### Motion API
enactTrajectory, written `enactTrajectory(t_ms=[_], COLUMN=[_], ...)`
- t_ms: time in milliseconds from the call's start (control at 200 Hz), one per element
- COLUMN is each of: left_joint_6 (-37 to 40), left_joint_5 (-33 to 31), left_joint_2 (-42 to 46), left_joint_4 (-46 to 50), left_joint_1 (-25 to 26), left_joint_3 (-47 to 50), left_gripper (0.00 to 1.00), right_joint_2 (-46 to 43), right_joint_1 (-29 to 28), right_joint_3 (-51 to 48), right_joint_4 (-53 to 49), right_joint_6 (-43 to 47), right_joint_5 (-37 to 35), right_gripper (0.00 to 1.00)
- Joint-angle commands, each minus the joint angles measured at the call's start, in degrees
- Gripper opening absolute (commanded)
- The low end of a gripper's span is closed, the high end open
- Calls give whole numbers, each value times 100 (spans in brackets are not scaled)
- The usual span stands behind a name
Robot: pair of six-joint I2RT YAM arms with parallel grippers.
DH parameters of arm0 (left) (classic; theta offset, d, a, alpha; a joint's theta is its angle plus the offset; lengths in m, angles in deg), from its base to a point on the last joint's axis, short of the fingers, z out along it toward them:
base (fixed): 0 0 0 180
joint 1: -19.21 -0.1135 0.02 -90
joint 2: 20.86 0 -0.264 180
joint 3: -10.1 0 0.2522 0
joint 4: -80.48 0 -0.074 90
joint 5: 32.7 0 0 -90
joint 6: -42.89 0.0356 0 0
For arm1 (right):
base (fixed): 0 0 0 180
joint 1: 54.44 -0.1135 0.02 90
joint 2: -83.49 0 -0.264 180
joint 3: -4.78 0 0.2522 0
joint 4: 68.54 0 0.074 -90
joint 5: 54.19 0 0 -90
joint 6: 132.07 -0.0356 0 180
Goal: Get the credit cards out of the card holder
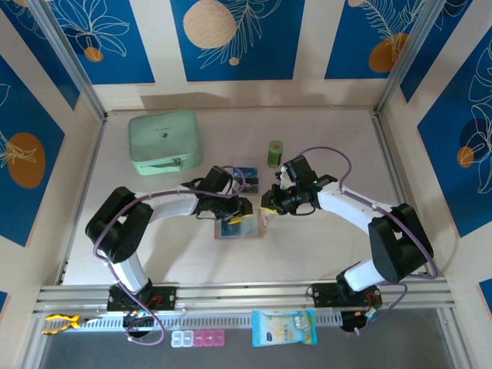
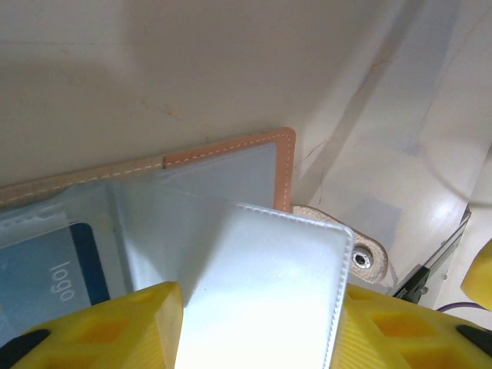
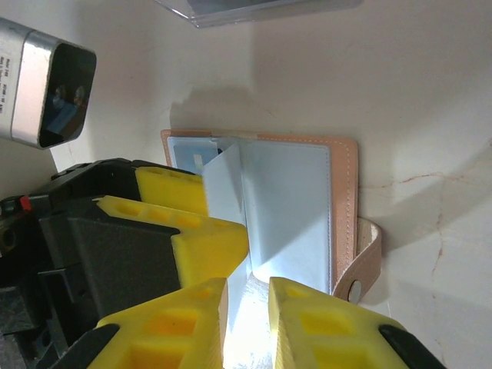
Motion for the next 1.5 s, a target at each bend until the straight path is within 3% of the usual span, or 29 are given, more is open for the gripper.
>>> enactTrajectory(t_ms=[0, 525, 950, 1491], left_joint_6=[-20, -73, 121, 3], left_joint_5=[137, 180, -299, -299], left_joint_2=[-116, -134, 859, 1941], left_joint_4=[38, -124, 135, 0], left_joint_1=[64, 77, -229, -973], left_joint_3=[-158, -185, 465, 1812], left_gripper=[52, 57, 52, 40], right_joint_2=[-131, -189, 333, 1661], right_joint_1=[34, 23, -411, -1128], right_joint_3=[-89, -158, 182, 1129], right_joint_4=[-115, -107, 131, 219], right_joint_6=[64, 5, -110, -103], right_joint_5=[40, 85, 225, 355], right_gripper=[24, 27, 26, 25])
